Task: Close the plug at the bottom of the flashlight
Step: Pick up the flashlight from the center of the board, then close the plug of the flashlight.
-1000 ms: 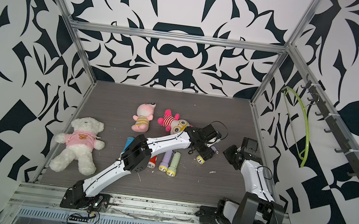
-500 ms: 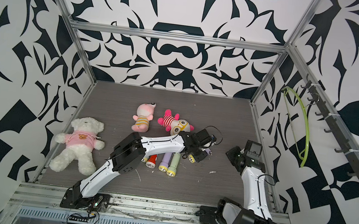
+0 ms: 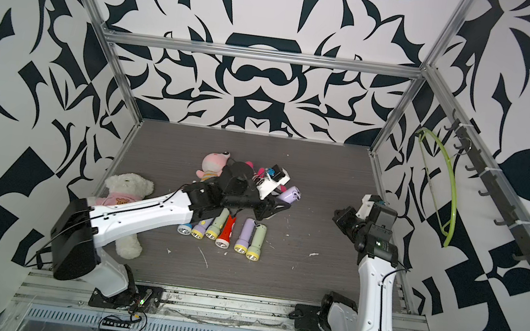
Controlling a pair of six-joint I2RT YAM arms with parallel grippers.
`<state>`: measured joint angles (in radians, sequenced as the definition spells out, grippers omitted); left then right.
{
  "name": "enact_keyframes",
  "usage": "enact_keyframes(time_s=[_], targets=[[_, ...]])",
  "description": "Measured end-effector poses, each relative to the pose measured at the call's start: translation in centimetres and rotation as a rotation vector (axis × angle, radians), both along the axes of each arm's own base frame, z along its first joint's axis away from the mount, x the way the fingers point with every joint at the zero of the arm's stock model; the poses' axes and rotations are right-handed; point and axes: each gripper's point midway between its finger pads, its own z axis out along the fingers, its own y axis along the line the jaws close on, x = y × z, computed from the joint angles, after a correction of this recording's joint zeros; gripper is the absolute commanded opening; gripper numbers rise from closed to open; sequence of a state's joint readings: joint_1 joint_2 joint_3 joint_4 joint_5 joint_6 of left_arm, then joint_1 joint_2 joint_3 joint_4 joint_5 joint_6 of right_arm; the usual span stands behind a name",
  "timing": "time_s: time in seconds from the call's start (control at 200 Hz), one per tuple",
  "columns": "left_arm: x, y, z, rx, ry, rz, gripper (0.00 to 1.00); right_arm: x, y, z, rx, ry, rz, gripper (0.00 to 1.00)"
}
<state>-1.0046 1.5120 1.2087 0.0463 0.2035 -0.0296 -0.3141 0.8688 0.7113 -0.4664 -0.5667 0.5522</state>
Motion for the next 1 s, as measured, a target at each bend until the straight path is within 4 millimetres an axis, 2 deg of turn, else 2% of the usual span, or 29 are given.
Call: enact_keyframes(time_s=[0.115, 0.255, 0.365, 0.565, 0.68, 0.79, 1.0], targets=[[-1.4, 2.4, 0.2, -0.022, -0.049, -0.009, 0.35, 0.2, 2.5, 1.3, 0.028, -0.046, 0.108, 0.18], [-2.6, 5.2, 0.1, -0.033, -0.095, -0.006, 0.35, -0.4, 8.1, 3.4, 0.008, -0.098, 0.311, 0.22], [-2.6, 7.1, 1.4, -0.065, -0.132, 0.015, 0.33, -1.1, 12.0, 5.7, -0.002, -0.168, 0.453, 0.26], [-3.2, 9.7, 3.2, -0.125, -0.174, 0.026, 0.30, -1.3, 15.6, 7.8, 0.023, -0.241, 0.580, 0.34], [-4.0, 10.4, 3.7, -0.143, -0.181, 0.005, 0.29, -1.7, 17.3, 9.2, 0.049, -0.275, 0.649, 0.37], [-4.7, 10.7, 4.3, -0.158, -0.182, -0.021, 0.27, -2.3, 19.1, 11.5, 0.070, -0.335, 0.727, 0.39], [-5.6, 10.8, 3.9, -0.151, -0.157, -0.064, 0.26, -4.9, 23.4, 15.6, 0.108, -0.449, 0.928, 0.40]])
